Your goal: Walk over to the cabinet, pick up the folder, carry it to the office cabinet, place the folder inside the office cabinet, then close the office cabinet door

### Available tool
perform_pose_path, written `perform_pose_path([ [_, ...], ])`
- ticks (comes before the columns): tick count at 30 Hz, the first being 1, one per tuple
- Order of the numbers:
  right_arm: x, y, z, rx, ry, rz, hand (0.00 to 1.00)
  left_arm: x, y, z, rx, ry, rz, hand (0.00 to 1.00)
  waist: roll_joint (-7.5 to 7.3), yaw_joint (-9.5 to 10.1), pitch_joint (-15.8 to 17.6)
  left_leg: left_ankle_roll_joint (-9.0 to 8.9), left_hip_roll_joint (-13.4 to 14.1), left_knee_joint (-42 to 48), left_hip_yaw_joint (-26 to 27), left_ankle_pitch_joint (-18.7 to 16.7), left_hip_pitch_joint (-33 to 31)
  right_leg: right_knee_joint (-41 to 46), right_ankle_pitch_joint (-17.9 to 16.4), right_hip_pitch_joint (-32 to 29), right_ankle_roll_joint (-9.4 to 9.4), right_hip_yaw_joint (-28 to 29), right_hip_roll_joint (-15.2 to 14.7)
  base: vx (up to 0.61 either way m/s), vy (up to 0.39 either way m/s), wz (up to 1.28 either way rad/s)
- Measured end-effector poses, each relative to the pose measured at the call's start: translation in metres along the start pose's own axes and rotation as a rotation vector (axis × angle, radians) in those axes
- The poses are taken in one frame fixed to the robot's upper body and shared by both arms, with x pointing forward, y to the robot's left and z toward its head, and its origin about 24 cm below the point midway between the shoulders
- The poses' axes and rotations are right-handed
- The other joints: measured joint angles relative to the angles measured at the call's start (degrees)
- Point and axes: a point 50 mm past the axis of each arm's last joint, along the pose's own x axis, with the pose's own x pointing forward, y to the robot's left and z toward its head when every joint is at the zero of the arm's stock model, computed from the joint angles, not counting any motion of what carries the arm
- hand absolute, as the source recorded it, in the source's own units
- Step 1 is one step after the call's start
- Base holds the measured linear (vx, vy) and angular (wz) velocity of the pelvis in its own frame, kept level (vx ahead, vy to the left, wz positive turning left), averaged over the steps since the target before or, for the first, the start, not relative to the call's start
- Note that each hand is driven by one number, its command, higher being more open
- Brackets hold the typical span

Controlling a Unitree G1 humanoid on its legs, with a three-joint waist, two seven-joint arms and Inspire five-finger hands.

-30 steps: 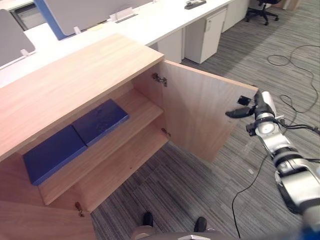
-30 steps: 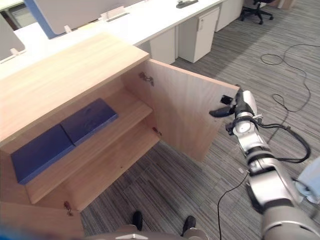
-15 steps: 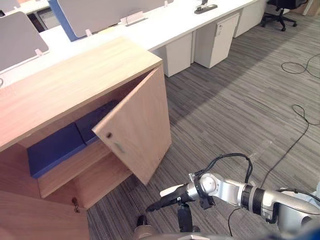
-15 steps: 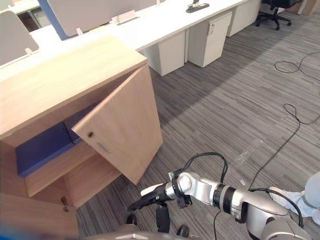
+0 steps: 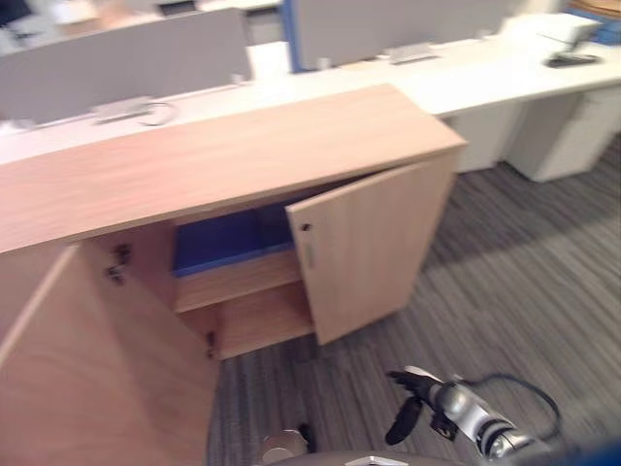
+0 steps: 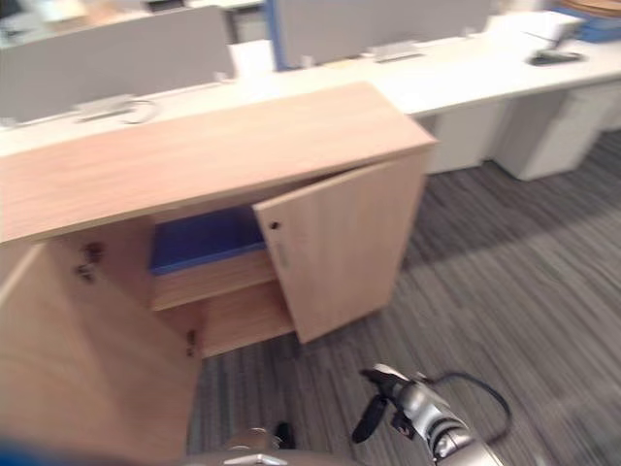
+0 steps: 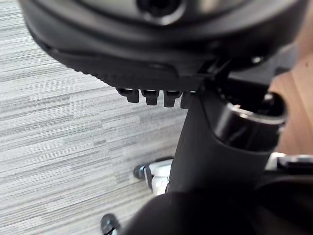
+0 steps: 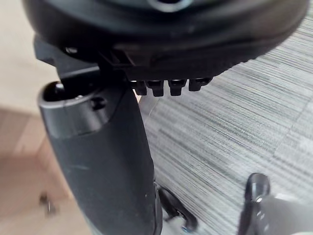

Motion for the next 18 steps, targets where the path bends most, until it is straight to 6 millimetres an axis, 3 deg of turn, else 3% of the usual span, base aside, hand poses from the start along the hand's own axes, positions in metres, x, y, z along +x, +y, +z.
perform_pose_path([
  [1,-0.002,-0.003,-0.013,0.115,0.040,-0.042,1.00,0.000,-0.001,0.000,-0.005,0.002,0.006,1.00,0.29,-0.43,-0.1,1.09,-1.4,-0.2,-2.2,0.0,0.2,5.0,1.2,-1.1,-3.91,1.6,-2.5,0.21,0.263,1.91],
  [2,-0.006,-0.003,-0.037,0.334,0.120,-0.106,1.00,0.001,0.000,0.002,-0.007,-0.002,0.017,1.00,0.76,-0.86,0.0,2.38,-3.0,-0.2,-6.7,0.1,0.9,12.1,0.8,-4.3,-7.99,7.3,-4.4,0.16,0.194,1.64],
  [3,-0.008,0.002,-0.051,0.445,0.166,-0.129,1.00,0.002,0.001,0.006,-0.006,-0.008,0.024,1.00,1.03,-1.09,-0.2,2.34,-3.4,0.0,-9.4,0.1,0.8,11.3,-1.0,-5.4,-6.06,11.1,-3.1,0.22,0.197,2.13],
  [4,-0.013,0.020,-0.069,0.619,0.234,-0.151,1.00,0.003,0.003,0.010,-0.005,-0.014,0.037,1.00,1.08,-1.13,-0.2,2.24,-4.0,0.3,-14.4,0.3,0.7,7.2,-3.0,-7.8,-4.14,19.6,1.1,0.17,0.094,2.23],
  [5,-0.017,0.045,-0.080,0.731,0.285,-0.143,1.00,0.003,0.010,0.011,-0.018,-0.019,0.059,1.00,-0.23,-1.17,0.4,2.13,-5.1,0.8,-19.4,0.3,0.7,2.5,-4.0,-10.4,-3.10,31.3,6.1,0.19,0.019,2.25],
  [6,-0.019,0.054,-0.083,0.814,0.293,-0.150,1.00,0.003,0.014,0.011,-0.029,-0.017,0.071,1.00,-1.29,-1.44,0.4,1.86,-6.0,1.1,-21.8,0.3,0.3,0.4,-4.2,-11.9,-2.62,37.5,8.4,0.14,-0.127,2.35],
  [7,-0.022,0.067,-0.085,0.891,0.280,-0.144,1.00,0.002,0.020,0.007,-0.033,-0.002,0.083,1.00,-2.91,-3.03,-0.4,0.71,-7.9,2.3,-26.6,-0.3,-1.2,-3.1,-4.5,-14.2,-1.19,48.7,11.4,0.16,-0.231,2.18],
  [8,-0.023,0.072,-0.082,0.899,0.262,-0.140,1.00,0.002,0.023,0.005,-0.044,0.010,0.089,1.00,-4.13,-3.31,-0.9,0.10,-9.1,3.5,-30.0,-1.2,-1.4,-5.4,-4.1,-15.2,-0.22,55.8,13.1,0.13,-0.244,2.02],
  [10,-0.023,0.078,-0.080,0.892,0.259,-0.122,1.00,0.001,0.025,0.001,-0.067,0.020,0.104,1.00,-4.66,-2.47,-1.2,-0.34,-9.2,5.2,-31.4,-3.6,-0.7,-9.5,-2.3,-14.4,1.84,59.4,13.7,0.09,-0.255,1.13],
  [11,-0.022,0.085,-0.072,0.873,0.237,-0.097,1.00,-0.001,0.034,-0.002,-0.111,0.028,0.140,1.00,-7.23,-2.18,-1.5,-0.17,-8.2,8.0,-27.8,-6.7,-1.4,-15.8,4.0,-12.8,3.44,57.2,12.0,0.07,-0.313,0.86],
  [12,-0.022,0.084,-0.070,0.872,0.228,-0.099,1.00,0.000,0.032,-0.002,-0.134,0.037,0.145,1.00,-7.00,-2.30,-1.5,-0.57,-7.1,9.2,-27.5,-7.6,-1.3,-15.0,3.3,-12.2,3.95,55.6,12.5,0.11,-0.387,0.66],
  [15,-0.020,0.081,-0.058,0.832,0.172,-0.097,1.00,-0.002,0.034,-0.012,-0.221,0.066,0.189,1.00,-6.66,-3.15,-2.6,-4.48,0.6,9.7,-23.5,-9.4,-2.9,-16.4,2.3,-10.6,1.62,49.4,15.6,0.13,-0.299,0.59],
  [18,-0.018,0.086,-0.047,0.817,0.134,-0.075,1.00,-0.002,0.030,-0.021,-0.324,0.101,0.190,1.00,-6.70,-3.22,-3.0,-6.40,1.5,6.8,-26.2,-7.5,-3.4,-17.2,2.1,-9.6,1.25,46.1,16.8,0.14,-0.163,0.57],
])
